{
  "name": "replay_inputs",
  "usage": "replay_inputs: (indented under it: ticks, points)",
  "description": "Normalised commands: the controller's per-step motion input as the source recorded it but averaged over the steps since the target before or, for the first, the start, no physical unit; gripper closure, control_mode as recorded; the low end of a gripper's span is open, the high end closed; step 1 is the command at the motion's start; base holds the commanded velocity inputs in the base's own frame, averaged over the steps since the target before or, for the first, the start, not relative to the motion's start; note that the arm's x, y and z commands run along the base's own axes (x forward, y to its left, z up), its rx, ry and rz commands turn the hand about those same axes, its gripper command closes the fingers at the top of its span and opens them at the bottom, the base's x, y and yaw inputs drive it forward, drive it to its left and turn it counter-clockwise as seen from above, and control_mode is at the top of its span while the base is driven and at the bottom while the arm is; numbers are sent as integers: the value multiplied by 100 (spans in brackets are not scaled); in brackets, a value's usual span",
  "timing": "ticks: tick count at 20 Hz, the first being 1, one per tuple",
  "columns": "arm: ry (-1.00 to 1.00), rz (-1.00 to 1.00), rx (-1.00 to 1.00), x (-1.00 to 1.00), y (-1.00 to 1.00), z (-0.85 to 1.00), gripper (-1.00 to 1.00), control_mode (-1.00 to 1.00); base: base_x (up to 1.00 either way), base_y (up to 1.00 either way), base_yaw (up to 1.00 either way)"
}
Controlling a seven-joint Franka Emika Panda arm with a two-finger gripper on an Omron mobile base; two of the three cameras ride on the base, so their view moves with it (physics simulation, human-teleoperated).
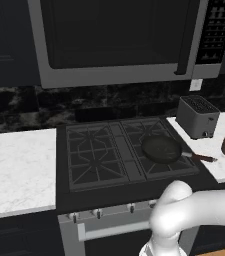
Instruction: Pick the kettle from the counter and place it on a stove burner. Then turn the burner on.
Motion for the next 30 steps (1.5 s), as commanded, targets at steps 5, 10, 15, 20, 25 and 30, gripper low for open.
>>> replay_inputs:
  ticks: [5, 10, 15, 20, 25, 30]
  points:
    - [-3, 0, 0, 54, -35, -23, -100, -100, 0, 0, 0]
    - [-12, 0, 0, 54, -49, -17, -100, -100, 0, 0, 0]
    - [-14, 3, -10, 55, -20, -29, -100, -100, 0, 0, 0]
    - [-8, 5, -22, 39, 0, -37, -100, -100, 0, 0, 0]
    - [-7, 2, -26, 19, 0, -34, -100, -100, 0, 0, 0]
    - [-7, 0, -23, 30, 0, -35, -100, -100, 0, 0, 0]
